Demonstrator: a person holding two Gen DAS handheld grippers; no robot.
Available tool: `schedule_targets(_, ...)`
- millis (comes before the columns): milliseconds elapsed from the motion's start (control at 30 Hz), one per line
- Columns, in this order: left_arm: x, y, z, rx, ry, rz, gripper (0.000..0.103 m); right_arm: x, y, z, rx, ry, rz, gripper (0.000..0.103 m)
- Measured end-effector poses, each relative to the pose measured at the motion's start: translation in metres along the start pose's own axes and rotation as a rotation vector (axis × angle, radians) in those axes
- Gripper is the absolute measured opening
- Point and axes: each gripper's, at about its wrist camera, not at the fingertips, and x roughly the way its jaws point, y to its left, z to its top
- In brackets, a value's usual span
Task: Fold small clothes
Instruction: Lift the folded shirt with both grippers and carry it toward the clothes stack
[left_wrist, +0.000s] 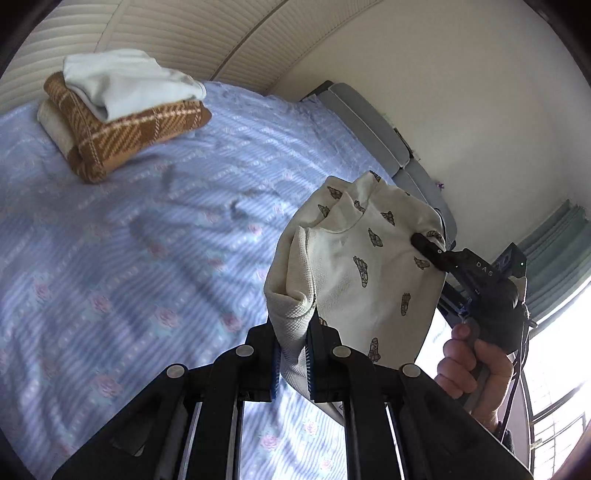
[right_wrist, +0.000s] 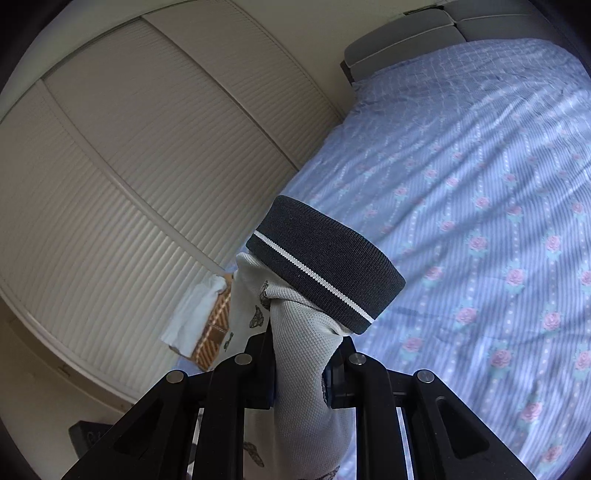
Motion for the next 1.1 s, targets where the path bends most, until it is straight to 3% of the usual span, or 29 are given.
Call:
schedule_targets(267,-0.062,0.055,0.099,0.008,-0.119,0.053,0.012,0.079,0.108,0.025,-0.063,0.009,0.097,0.019)
schedule_targets(567,-0.104,0.138,0.211,0.008,-0.207,0.152,0.012,0.214,0.219,0.048,-0.100,0.060,0.177,0.019)
schedule_targets(700,-0.092,0.180,0.237,-0.004,-0.176,0.189,0.012,0.275,0.225,0.045,-0.071,0.115,0.168,0.019)
schedule_targets(833,-0.064,0.217,0.245,-0.026,-0.137,0.221,0.013,0.323,0.205,0.035,-0.049,0.179,0.122,0.019)
schedule_targets(1100,-0.029,0.257,0.235,-0.067,-0.102,0.231,0.014,0.361,0.169,0.010,-0.049,0.215,0.037,0.022)
